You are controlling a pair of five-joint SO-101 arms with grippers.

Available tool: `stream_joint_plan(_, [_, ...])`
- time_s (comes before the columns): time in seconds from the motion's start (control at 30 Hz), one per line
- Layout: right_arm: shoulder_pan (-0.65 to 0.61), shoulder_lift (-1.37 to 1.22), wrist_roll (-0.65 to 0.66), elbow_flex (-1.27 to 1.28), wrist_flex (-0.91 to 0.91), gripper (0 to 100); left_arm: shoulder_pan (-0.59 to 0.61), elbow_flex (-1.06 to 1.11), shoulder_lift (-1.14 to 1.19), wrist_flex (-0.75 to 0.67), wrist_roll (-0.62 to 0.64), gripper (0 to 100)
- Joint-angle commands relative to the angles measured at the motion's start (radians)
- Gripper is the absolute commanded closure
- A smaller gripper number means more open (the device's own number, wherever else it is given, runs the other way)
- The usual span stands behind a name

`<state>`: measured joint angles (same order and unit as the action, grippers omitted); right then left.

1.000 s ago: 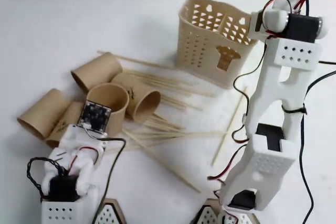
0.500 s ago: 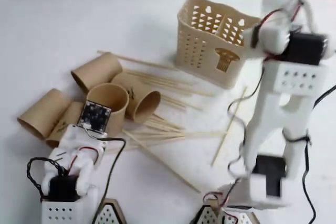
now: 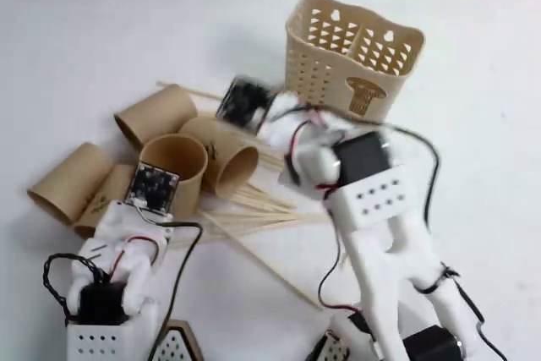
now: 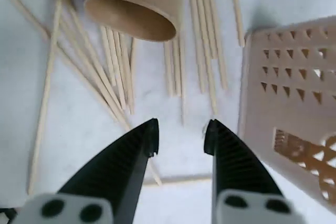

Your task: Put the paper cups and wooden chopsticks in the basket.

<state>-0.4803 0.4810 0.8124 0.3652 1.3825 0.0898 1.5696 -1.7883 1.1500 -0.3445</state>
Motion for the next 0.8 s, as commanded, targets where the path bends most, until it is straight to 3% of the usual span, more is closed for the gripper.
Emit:
stream_joint_plan(0.0, [-0.058,0.036,0.021,0.129,-0.185,84.7,0.008,-0.006,-0.005,-0.028,-0.011,97])
stream_joint_plan(0.2, [-0.105,0.035,0.014,0.282,-0.45,84.7,0.008,-0.006,-0.005,-0.028,-0.011,97])
stream_joint_plan(0.5, [-0.145,-0.151,-0.043,0.302,-0.674,84.8,0.008,-0.006,-0.005,-0.026,-0.011,97])
stream_joint_plan(0.63, [-0.142,-0.219,-0.049,0.255,-0.691,85.0,0.008,-0.006,-0.005,-0.026,-0.012,97])
stream_joint_plan(0.77, [-0.147,-0.226,-0.143,0.235,-0.693,85.1,0.008,-0.006,-0.005,-0.026,-0.012,97])
